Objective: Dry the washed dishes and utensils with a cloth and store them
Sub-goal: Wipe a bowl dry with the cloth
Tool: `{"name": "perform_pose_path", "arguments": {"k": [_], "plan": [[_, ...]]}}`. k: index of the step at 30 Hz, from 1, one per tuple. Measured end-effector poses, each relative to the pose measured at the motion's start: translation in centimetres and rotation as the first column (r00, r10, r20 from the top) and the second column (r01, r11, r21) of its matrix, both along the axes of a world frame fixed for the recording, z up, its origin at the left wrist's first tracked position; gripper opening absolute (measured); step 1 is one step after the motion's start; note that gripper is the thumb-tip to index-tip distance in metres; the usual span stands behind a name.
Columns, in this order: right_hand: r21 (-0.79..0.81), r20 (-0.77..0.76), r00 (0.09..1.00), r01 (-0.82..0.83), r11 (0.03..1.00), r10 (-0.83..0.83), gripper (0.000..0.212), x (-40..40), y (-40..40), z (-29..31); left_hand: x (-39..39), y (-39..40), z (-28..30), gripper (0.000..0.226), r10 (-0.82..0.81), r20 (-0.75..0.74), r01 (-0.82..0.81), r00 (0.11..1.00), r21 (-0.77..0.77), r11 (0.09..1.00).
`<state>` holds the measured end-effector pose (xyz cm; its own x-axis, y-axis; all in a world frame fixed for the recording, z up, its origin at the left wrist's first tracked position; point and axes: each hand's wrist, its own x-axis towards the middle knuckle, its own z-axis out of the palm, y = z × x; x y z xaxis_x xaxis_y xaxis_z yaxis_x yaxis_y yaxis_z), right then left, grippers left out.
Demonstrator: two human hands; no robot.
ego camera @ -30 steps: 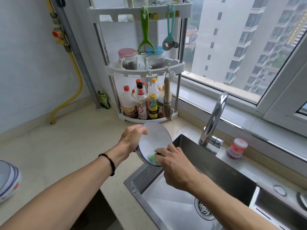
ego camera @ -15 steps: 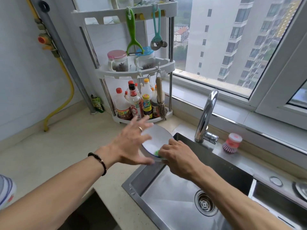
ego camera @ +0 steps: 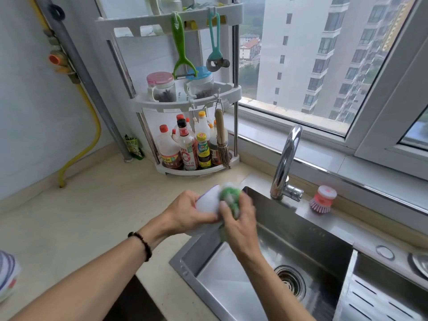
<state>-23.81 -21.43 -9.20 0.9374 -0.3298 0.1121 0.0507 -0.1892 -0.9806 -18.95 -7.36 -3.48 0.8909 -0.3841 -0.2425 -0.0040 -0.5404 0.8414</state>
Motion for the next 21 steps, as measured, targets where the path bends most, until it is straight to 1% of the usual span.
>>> {"name": "perform_pose_path", "arguments": {"k": [1, 2, 3, 4, 5, 6, 7, 8, 9, 11, 12, 13, 15, 16, 17, 18, 19, 20, 21], "plan": [[0.158, -0.018, 0.996, -0.085, 0.984, 0.088, 0.029, 0.0, 0.6, 0.5, -0.1, -0.4, 0.2, 0.023, 0.045, -0.02, -0.046, 0.999, -0.056, 0.997], [0.307, -0.01, 0.987, -0.148, 0.94, 0.159, 0.04, 0.1, 0.8, 0.7, -0.3, -0.7, 0.4, 0.014, 0.083, -0.027, -0.085, 0.996, -0.087, 0.993], [0.422, -0.014, 0.979, -0.179, 0.889, 0.204, 0.051, 0.2, 0.6, 0.9, -0.4, -0.9, 0.7, 0.011, 0.112, -0.028, -0.115, 0.993, -0.097, 0.989], [0.489, -0.002, 0.975, -0.194, 0.851, 0.224, 0.055, 0.4, 0.2, 1.0, -0.4, -1.0, 0.9, 0.012, 0.133, -0.026, -0.135, 0.991, -0.106, 0.985], [0.485, 0.018, 0.976, -0.199, 0.852, 0.217, 0.047, 0.6, -0.1, 1.3, -0.5, -1.1, 1.0, 0.014, 0.13, -0.024, -0.132, 0.991, -0.115, 0.985], [0.418, 0.03, 0.983, -0.176, 0.891, 0.181, 0.032, 0.8, -0.3, 1.6, -0.7, -1.2, 1.2, 0.015, 0.112, -0.025, -0.115, 0.993, -0.125, 0.986], [0.33, 0.022, 0.992, -0.122, 0.936, 0.122, 0.022, 1.2, -0.4, 2.0, -0.8, -1.4, 1.4, 0.012, 0.085, -0.031, -0.088, 0.996, -0.129, 0.988], [0.286, 0.003, 0.998, -0.066, 0.956, 0.068, 0.022, 1.8, -0.5, 2.2, -1.0, -1.6, 1.5, 0.008, 0.064, -0.031, -0.068, 0.997, -0.127, 0.99], [0.291, -0.041, 0.998, -0.036, 0.956, 0.05, 0.024, 2.4, -0.6, 2.4, -1.2, -1.7, 1.6, 0.005, 0.054, -0.02, -0.056, 0.998, -0.123, 0.991], [0.354, -0.113, 0.991, -0.026, 0.935, 0.07, 0.027, 3.4, -0.8, 2.6, -1.4, -2.1, 1.6, 0.012, 0.056, 0.012, -0.054, 0.998, -0.111, 0.992], [0.35, -0.117, 0.99, -0.033, 0.936, 0.079, 0.029, 3.6, -0.9, 2.4, -1.2, -2.2, 1.5, 0.013, 0.064, 0.026, -0.061, 0.998, -0.102, 0.993], [0.286, -0.117, 0.989, -0.05, 0.957, 0.087, 0.032, 3.4, -0.8, 2.2, -1.0, -2.3, 1.4, 0.011, 0.073, 0.035, -0.069, 0.997, -0.091, 0.993], [0.147, -0.067, 0.995, -0.069, 0.987, 0.08, 0.045, 2.7, 0.0, 1.9, -0.4, -2.4, 1.6, 0.007, 0.062, 0.027, -0.059, 0.998, -0.076, 0.995], [0.151, -0.044, 0.996, -0.069, 0.986, 0.076, 0.048, 2.3, 0.2, 1.6, -0.2, -2.4, 1.7, 0.007, 0.037, 0.013, -0.036, 0.999, -0.065, 0.997], [0.213, -0.062, 0.996, -0.048, 0.976, 0.062, 0.047, 2.2, 0.1, 1.6, -0.3, -2.4, 1.7, 0.008, 0.015, 0.001, -0.015, 1.0, -0.061, 0.998], [0.328, -0.118, 0.991, -0.013, 0.945, 0.055, 0.045, 2.8, -0.5, 1.6, -0.4, -2.4, 1.8, 0.008, 0.006, -0.005, -0.006, 1.0, -0.064, 0.998], [0.441, -0.189, 0.978, 0.009, 0.897, 0.083, 0.042, 3.5, -1.4, 1.7, -0.6, -2.4, 1.9, 0.008, 0.006, -0.011, -0.007, 1.0, -0.075, 0.997], [0.509, -0.225, 0.965, -0.003, 0.861, 0.137, 0.039, 4.1, -2.2, 1.7, -0.8, -2.5, 1.9, 0.01, 0.018, -0.02, -0.02, 1.0, -0.088, 0.996], [0.491, -0.222, 0.961, -0.036, 0.87, 0.165, 0.036, 4.4, -2.6, 1.9, -0.8, -2.5, 2.0, 0.012, 0.039, -0.021, -0.041, 0.999, -0.099, 0.994]]}}
